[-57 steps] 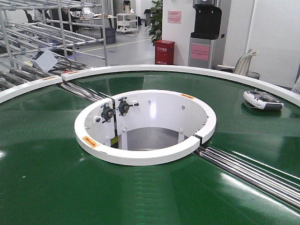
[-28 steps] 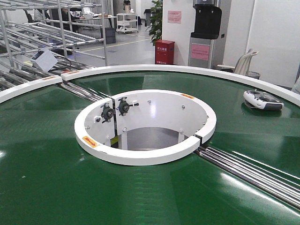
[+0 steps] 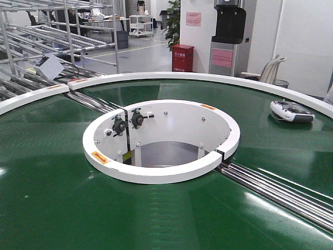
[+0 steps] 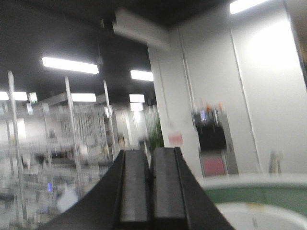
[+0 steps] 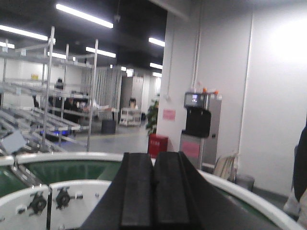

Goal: Grab plate from conveyor and place on tray

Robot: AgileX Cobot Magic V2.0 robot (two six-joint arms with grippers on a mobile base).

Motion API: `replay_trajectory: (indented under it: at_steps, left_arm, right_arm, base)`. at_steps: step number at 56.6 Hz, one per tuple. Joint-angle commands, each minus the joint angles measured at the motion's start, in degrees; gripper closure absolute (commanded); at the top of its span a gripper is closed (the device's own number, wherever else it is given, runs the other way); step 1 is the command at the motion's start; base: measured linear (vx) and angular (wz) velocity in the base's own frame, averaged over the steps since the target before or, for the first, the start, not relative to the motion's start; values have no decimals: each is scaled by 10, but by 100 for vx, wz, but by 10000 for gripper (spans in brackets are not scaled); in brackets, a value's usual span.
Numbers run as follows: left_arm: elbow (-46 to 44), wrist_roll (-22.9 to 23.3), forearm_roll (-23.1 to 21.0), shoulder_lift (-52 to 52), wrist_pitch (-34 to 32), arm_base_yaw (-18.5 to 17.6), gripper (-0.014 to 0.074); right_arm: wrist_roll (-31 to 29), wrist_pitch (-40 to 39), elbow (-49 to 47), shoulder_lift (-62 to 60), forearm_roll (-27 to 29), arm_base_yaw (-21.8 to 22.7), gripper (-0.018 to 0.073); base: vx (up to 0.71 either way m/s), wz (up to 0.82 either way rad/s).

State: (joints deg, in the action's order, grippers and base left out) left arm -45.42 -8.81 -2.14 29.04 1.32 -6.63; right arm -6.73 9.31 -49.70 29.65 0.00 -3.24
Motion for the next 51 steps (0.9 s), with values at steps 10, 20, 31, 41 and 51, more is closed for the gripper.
replay_trajectory:
  at_steps: [10, 20, 31, 41, 51]
  left_arm:
    - [-26, 3, -2, 101, 16, -1, 591]
    - [-26, 3, -2, 103, 16, -1, 520]
    - [-26, 3, -2, 103, 22, -1, 269]
    - [-26, 2, -2, 103, 21, -1, 38]
    - [-26, 40, -3, 103, 58, -1, 20]
  right_arm:
    - [18, 13, -24, 94, 23, 4, 565]
    - [12, 31, -24, 102, 23, 4, 477]
    - [10, 38, -24, 103, 23, 4, 167]
    - [10, 33, -24, 104, 23, 3, -106]
    - [24, 69, -27, 126, 62, -33, -121]
  base:
    - [0, 0]
    - [0, 0]
    - [0, 0]
    - [0, 0]
    - [0, 0]
